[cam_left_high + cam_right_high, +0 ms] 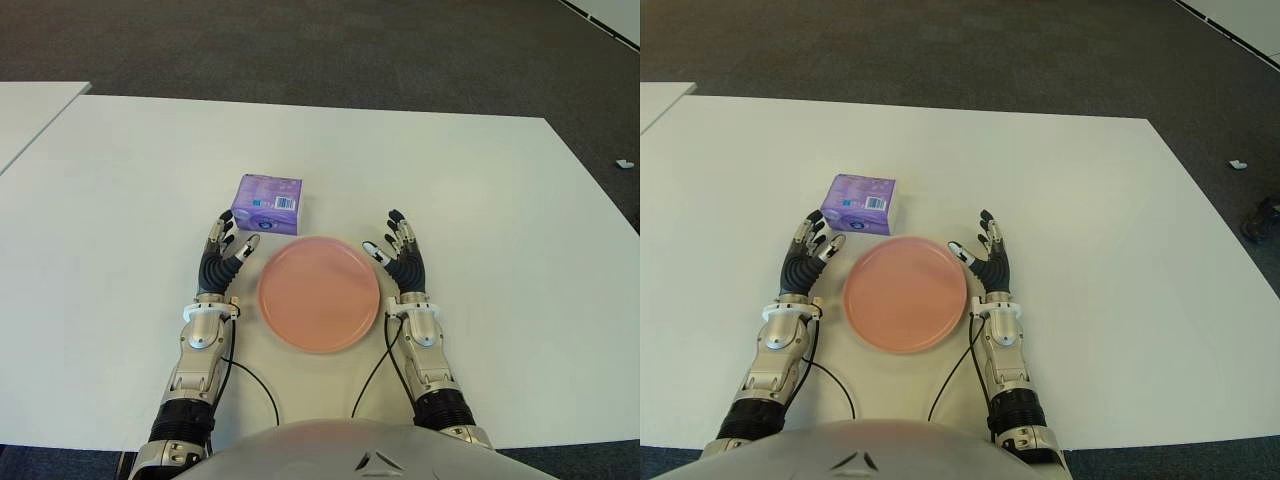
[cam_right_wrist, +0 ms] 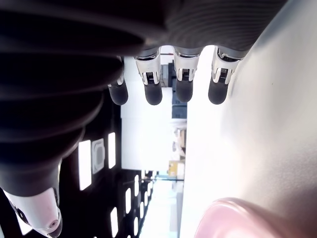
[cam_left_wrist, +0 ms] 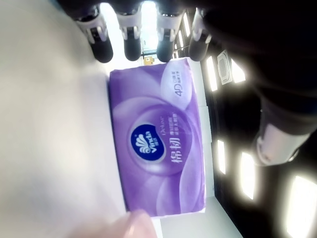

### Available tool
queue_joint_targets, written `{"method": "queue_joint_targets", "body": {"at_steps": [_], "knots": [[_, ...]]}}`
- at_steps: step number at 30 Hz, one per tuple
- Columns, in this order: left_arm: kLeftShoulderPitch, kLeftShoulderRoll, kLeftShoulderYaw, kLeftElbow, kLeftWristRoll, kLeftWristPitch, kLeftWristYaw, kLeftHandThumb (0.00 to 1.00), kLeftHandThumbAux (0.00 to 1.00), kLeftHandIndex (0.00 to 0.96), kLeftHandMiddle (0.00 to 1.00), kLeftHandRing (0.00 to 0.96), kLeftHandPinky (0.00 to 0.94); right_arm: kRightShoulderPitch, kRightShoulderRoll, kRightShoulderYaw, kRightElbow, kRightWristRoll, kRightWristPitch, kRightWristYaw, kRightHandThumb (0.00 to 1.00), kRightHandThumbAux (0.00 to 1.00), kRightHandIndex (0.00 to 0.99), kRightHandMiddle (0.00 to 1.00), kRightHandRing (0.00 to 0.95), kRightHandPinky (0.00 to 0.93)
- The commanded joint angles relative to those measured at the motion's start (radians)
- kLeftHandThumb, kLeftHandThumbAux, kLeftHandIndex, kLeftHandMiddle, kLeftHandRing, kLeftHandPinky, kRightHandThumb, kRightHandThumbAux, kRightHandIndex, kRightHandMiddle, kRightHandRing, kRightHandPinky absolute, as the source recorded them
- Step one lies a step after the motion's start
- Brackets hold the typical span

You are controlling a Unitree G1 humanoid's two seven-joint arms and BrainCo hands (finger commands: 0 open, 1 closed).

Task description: Put the tissue paper into the plate.

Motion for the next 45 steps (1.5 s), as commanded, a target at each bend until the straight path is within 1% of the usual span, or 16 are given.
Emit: {"method": "queue_joint_targets", "body": {"at_steps": [1, 17, 25, 29, 30, 32, 33, 35, 38, 40, 42, 45], "knots": [[0.025, -0.001, -0.010, 0.014, -0.004, 0.032, -0.020, 0.000, 0.572, 0.000, 0.000, 0.000, 0.000, 0.050, 0.000, -0.003, 0.051, 0.007, 0.032, 0.002, 0.048, 0.678, 0.000, 0.000, 0.000, 0.000], [0.023, -0.001, -0.006, 0.012, -0.005, 0.059, -0.026, 0.000, 0.592, 0.000, 0.000, 0.000, 0.000, 0.048, 0.001, -0.001, 0.053, 0.001, 0.034, -0.004, 0.042, 0.682, 0.000, 0.000, 0.000, 0.000], [0.016, 0.000, 0.001, 0.015, -0.013, 0.036, -0.028, 0.000, 0.592, 0.000, 0.000, 0.000, 0.000, 0.043, 0.003, -0.002, 0.062, 0.002, 0.031, -0.007, 0.049, 0.674, 0.000, 0.000, 0.000, 0.000], [0.001, 0.012, 0.014, 0.003, -0.019, 0.041, -0.032, 0.000, 0.585, 0.000, 0.000, 0.000, 0.000, 0.038, 0.004, -0.002, 0.070, 0.003, 0.027, -0.008, 0.052, 0.673, 0.000, 0.000, 0.000, 0.000], [-0.012, 0.024, 0.024, -0.005, -0.026, 0.048, -0.036, 0.000, 0.585, 0.000, 0.000, 0.000, 0.000, 0.034, 0.004, -0.002, 0.074, 0.002, 0.026, -0.009, 0.052, 0.673, 0.000, 0.000, 0.000, 0.000], [-0.055, 0.068, 0.062, -0.026, -0.041, 0.053, -0.041, 0.012, 0.576, 0.000, 0.000, 0.000, 0.000, 0.028, 0.003, -0.001, 0.084, 0.000, 0.023, -0.011, 0.054, 0.670, 0.000, 0.000, 0.000, 0.000], [-0.078, 0.091, 0.080, -0.032, -0.039, 0.044, -0.034, 0.018, 0.571, 0.000, 0.000, 0.000, 0.000, 0.026, 0.002, -0.001, 0.085, -0.001, 0.023, -0.011, 0.055, 0.669, 0.000, 0.000, 0.000, 0.000], [-0.119, 0.118, 0.102, -0.034, -0.023, 0.029, -0.013, 0.032, 0.562, 0.000, 0.000, 0.000, 0.000, 0.022, 0.002, 0.000, 0.088, -0.001, 0.024, -0.011, 0.056, 0.668, 0.000, 0.000, 0.000, 0.000], [-0.164, 0.141, 0.118, -0.039, 0.007, 0.017, 0.015, 0.053, 0.552, 0.000, 0.000, 0.000, 0.000, 0.018, 0.002, 0.000, 0.091, 0.000, 0.024, -0.011, 0.056, 0.668, 0.000, 0.000, 0.000, 0.000], [-0.200, 0.181, 0.119, -0.048, 0.081, -0.017, 0.061, 0.068, 0.551, 0.000, 0.000, 0.000, 0.000, 0.014, 0.003, 0.000, 0.094, 0.001, 0.024, -0.011, 0.054, 0.672, 0.000, 0.000, 0.000, 0.000], [-0.218, 0.211, 0.115, -0.048, 0.144, -0.045, 0.099, 0.075, 0.553, 0.000, 0.000, 0.000, 0.000, 0.012, 0.004, 0.000, 0.095, 0.002, 0.025, -0.011, 0.052, 0.674, 0.000, 0.000, 0.000, 0.000], [-0.250, 0.270, 0.092, 0.012, 0.244, -0.088, 0.156, 0.092, 0.554, 0.000, 0.000, 0.000, 0.000, 0.005, 0.005, 0.000, 0.105, 0.002, 0.023, -0.014, 0.049, 0.681, 0.000, 0.000, 0.000, 0.000]]}}
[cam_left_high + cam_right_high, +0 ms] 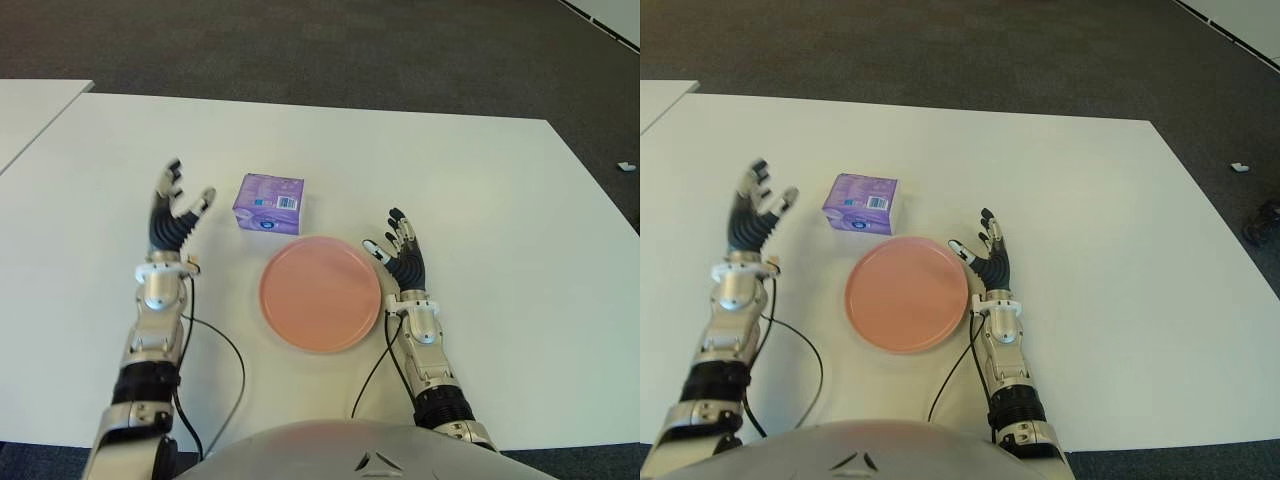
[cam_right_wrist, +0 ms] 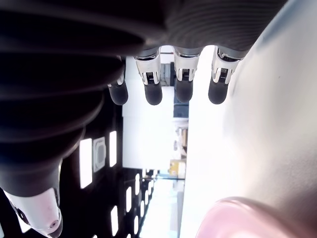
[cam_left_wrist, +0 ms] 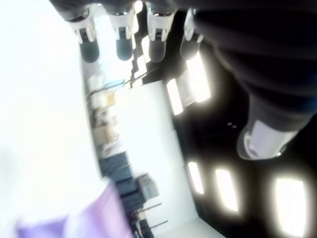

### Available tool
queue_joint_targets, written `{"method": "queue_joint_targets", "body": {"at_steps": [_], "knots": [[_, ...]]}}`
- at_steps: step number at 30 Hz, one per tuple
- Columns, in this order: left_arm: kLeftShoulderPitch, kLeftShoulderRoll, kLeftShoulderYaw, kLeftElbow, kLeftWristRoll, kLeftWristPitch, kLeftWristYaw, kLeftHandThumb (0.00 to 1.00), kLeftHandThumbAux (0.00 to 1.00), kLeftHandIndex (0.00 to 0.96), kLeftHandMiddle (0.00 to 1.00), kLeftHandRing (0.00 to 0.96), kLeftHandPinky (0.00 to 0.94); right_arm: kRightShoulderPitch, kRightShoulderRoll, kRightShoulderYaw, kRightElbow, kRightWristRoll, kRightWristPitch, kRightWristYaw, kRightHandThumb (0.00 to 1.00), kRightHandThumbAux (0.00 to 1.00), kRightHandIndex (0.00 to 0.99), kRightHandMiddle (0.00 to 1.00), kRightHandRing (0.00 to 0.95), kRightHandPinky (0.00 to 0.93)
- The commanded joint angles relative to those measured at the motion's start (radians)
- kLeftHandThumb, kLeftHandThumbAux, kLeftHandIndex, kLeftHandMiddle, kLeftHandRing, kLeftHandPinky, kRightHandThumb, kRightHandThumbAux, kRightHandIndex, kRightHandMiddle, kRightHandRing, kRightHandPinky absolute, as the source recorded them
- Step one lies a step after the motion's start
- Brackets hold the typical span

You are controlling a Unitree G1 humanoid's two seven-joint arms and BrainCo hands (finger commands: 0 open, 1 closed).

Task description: Put the tissue paper into the plate.

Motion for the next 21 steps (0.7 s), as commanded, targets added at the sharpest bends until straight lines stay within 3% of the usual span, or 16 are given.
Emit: {"method": "queue_joint_targets", "body": {"at_steps": [1, 8, 21], "knots": [[-0.040, 0.065, -0.037, 0.071, 0.140, -0.057, 0.070, 0.101, 0.552, 0.000, 0.000, 0.000, 0.000, 0.034, 0.006, -0.001, 0.073, 0.002, 0.037, -0.005, 0.048, 0.683, 0.000, 0.000, 0.000, 0.000], [-0.160, 0.181, -0.098, 0.210, 0.271, -0.079, 0.107, 0.140, 0.536, 0.000, 0.000, 0.000, 0.000, 0.016, 0.005, -0.002, 0.104, 0.000, 0.024, -0.010, 0.044, 0.688, 0.000, 0.000, 0.000, 0.000], [-0.249, 0.310, -0.261, 0.237, 0.531, -0.039, 0.176, 0.116, 0.495, 0.000, 0.000, 0.000, 0.000, -0.003, 0.000, 0.000, 0.139, -0.011, -0.002, -0.023, 0.034, 0.683, 0.000, 0.000, 0.000, 0.000]]}}
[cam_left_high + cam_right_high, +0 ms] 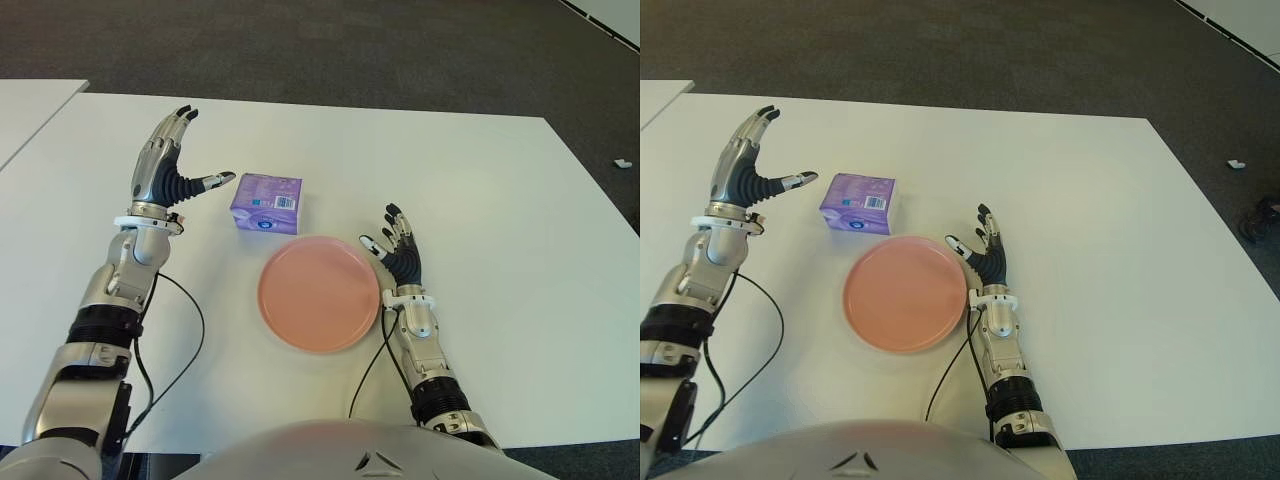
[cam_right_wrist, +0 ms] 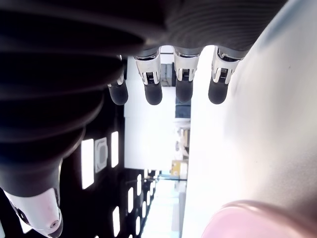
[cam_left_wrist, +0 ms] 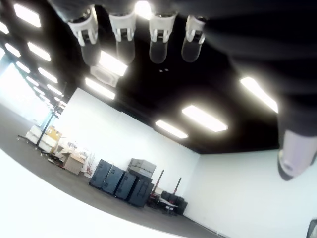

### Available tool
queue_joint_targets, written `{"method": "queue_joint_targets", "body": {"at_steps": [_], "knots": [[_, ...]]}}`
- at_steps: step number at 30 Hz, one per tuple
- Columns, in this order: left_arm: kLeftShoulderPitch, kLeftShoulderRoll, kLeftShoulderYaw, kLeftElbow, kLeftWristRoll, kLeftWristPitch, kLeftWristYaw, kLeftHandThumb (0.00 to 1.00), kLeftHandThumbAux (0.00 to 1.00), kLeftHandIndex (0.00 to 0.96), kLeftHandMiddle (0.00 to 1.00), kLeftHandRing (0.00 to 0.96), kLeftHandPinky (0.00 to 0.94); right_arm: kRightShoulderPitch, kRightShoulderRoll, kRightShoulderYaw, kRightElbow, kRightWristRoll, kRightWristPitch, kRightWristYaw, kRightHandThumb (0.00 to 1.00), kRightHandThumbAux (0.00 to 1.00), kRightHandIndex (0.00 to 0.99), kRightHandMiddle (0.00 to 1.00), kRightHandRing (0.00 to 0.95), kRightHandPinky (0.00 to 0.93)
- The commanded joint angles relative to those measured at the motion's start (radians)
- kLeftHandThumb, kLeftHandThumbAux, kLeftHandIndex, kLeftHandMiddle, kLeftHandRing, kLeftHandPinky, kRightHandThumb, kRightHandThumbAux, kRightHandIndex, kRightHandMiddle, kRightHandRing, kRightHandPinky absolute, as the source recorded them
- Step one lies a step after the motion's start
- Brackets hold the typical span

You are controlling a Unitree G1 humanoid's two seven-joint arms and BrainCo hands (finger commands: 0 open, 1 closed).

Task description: Put the tissue paper into the plate.

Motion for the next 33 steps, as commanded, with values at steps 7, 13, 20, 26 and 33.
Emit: {"method": "queue_joint_targets", "body": {"at_steps": [7, 13, 20, 26, 33], "knots": [[-0.079, 0.063, -0.136, 0.073, 0.158, 0.016, 0.062, 0.087, 0.467, 0.000, 0.000, 0.000, 0.000, 0.039, 0.001, -0.003, 0.087, 0.001, 0.020, -0.005, 0.028, 0.693, 0.000, 0.000, 0.000, 0.000], [-0.119, 0.071, -0.216, 0.093, 0.202, -0.007, 0.051, 0.071, 0.452, 0.000, 0.000, 0.000, 0.000, 0.032, -0.002, -0.003, 0.096, -0.002, 0.019, -0.007, 0.026, 0.699, 0.000, 0.000, 0.000, 0.000], [-0.169, 0.116, -0.310, 0.121, 0.167, -0.126, -0.135, 0.055, 0.438, 0.000, 0.000, 0.000, 0.000, 0.032, -0.006, -0.001, 0.095, 0.000, 0.022, -0.001, 0.021, 0.708, 0.000, 0.000, 0.000, 0.000], [-0.211, 0.140, -0.363, 0.143, 0.161, -0.191, -0.278, 0.037, 0.420, 0.000, 0.000, 0.000, 0.000, 0.027, -0.007, -0.002, 0.104, 0.001, 0.020, -0.001, 0.015, 0.712, 0.000, 0.000, 0.000, 0.000], [-0.252, 0.153, -0.391, 0.149, 0.159, -0.250, -0.356, 0.021, 0.389, 0.000, 0.000, 0.000, 0.000, 0.025, -0.007, -0.002, 0.113, -0.002, 0.016, -0.005, 0.010, 0.713, 0.000, 0.000, 0.000, 0.000]]}}
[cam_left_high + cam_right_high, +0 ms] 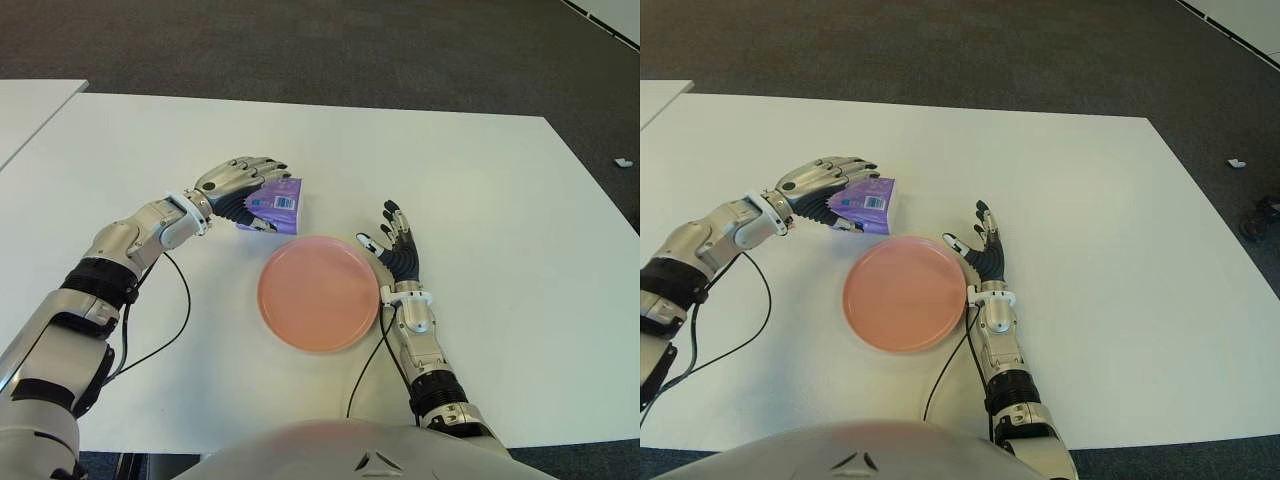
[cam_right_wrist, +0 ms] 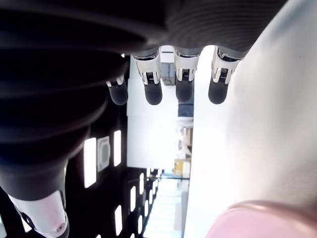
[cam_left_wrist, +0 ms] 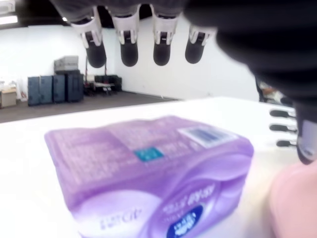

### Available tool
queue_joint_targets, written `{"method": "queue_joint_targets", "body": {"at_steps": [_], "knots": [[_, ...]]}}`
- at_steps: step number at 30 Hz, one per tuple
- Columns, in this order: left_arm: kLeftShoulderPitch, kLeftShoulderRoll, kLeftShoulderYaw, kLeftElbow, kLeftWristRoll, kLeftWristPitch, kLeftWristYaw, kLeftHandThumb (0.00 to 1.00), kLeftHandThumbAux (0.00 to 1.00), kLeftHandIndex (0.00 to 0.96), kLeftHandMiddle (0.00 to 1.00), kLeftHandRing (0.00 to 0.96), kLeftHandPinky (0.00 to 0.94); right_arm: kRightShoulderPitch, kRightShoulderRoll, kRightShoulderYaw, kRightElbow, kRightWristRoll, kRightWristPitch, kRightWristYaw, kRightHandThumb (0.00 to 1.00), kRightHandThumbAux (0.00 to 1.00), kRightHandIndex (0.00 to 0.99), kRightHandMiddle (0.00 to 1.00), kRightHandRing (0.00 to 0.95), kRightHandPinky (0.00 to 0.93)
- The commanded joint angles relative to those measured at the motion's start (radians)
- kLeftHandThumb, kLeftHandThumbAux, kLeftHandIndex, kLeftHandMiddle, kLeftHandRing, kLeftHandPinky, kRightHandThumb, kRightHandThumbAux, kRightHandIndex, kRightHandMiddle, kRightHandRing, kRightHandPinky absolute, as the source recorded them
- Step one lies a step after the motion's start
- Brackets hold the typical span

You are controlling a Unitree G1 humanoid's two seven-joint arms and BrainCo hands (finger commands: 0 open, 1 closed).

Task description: Put the tissue paper into the plate.

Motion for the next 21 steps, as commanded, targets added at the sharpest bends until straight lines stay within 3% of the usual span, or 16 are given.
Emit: {"method": "queue_joint_targets", "body": {"at_steps": [1, 11, 21], "knots": [[-0.029, 0.015, -0.025, 0.012, -0.008, -0.033, -0.063, 0.020, 0.386, 0.000, 0.000, 0.000, 0.000, 0.058, -0.001, -0.002, 0.071, 0.000, 0.038, 0.000, 0.010, 0.713, 0.000, 0.000, 0.000, 0.000], [-0.065, 0.009, -0.043, 0.023, 0.002, -0.053, -0.107, 0.024, 0.344, 0.000, 0.000, 0.000, 0.000, 0.057, 0.001, -0.001, 0.072, 0.005, 0.038, 0.006, 0.007, 0.722, 0.000, 0.000, 0.000, 0.000], [-0.101, 0.006, -0.078, 0.051, 0.052, -0.059, -0.071, 0.035, 0.344, 0.000, 0.000, 0.000, 0.000, 0.054, 0.006, -0.002, 0.076, 0.011, 0.042, 0.012, 0.011, 0.718, 0.000, 0.000, 0.000, 0.000]]}}
